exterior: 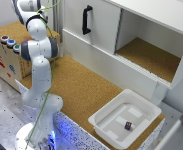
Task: Go towards the yellow block and lift it
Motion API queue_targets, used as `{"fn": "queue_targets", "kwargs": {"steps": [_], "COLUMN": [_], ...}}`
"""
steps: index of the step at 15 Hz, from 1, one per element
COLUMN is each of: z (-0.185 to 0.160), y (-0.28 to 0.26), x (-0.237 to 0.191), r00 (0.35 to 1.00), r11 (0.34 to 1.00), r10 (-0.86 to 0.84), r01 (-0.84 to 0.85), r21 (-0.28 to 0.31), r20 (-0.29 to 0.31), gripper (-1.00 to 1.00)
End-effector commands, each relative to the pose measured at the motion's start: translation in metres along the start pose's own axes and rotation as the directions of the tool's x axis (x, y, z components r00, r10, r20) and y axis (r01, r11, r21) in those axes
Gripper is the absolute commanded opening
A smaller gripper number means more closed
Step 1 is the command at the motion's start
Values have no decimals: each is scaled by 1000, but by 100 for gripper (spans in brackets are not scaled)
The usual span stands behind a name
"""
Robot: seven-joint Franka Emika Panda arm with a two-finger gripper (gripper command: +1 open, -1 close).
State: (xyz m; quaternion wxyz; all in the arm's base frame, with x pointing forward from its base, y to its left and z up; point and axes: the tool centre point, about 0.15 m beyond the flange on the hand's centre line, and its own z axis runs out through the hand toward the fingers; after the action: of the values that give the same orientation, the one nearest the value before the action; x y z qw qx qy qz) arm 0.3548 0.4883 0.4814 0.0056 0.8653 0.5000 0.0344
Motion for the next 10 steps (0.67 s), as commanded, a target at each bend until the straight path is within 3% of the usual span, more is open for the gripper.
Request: {"fn": "queue_targets", "kwargs": {"steps": [1, 4, 10], "z": [6, 19, 48], "y": [25, 44, 41], "x": [15, 15, 11], "r00": [945, 943, 958], "r11": [954, 946, 961], "r10": [-292, -313, -276], "r01": [299, 320, 275], "r21": [-27, -50, 23], "r20": [149, 115, 83], "gripper": [100, 100, 100]}}
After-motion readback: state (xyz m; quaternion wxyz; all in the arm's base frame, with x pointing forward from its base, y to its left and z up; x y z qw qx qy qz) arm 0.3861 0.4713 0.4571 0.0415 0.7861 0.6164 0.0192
